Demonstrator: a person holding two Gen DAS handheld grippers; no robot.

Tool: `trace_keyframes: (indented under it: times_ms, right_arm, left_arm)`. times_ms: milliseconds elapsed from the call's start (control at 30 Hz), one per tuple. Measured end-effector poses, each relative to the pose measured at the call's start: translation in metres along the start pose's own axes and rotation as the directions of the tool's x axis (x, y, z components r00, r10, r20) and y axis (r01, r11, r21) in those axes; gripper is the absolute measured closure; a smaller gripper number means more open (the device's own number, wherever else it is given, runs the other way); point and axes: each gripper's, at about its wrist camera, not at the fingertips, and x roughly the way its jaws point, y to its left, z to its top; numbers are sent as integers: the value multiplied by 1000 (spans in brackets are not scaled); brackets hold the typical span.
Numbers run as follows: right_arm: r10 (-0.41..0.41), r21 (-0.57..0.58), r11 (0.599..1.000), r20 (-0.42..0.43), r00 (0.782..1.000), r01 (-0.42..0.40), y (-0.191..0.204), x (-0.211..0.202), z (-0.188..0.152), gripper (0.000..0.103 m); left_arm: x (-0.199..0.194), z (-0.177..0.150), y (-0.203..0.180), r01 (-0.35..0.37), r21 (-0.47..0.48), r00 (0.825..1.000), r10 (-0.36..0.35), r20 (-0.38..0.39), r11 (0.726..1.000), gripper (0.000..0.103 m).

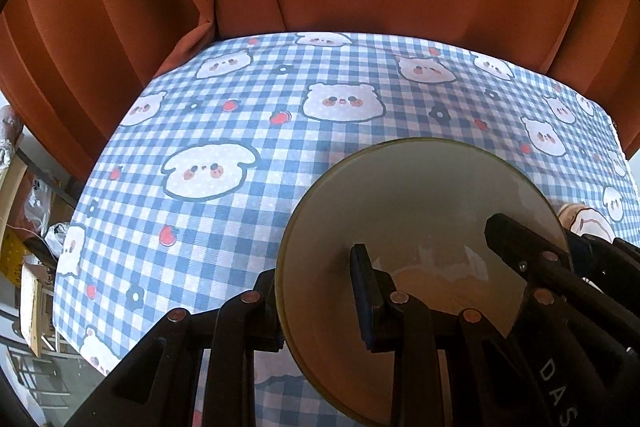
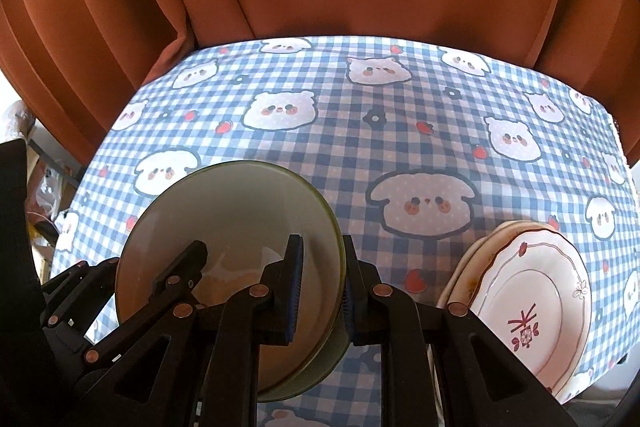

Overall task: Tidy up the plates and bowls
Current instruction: 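Lift the bowl stack with both grippers and carry it toward the red-rimmed plates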

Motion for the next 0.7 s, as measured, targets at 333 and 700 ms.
trace_keyframes:
  times_ms: [333,700]
  right_arm:
    - [-106,-1,994,51,993,106,7,-2,-11,82]
    - [-208,26,978,-30,978,209,10,9,-12,79]
  left_arm:
    - [11,-11,3,96,-24,995,-96,-7,995,77]
    - [18,-10,8,157,15,988,-156,-17,988,76]
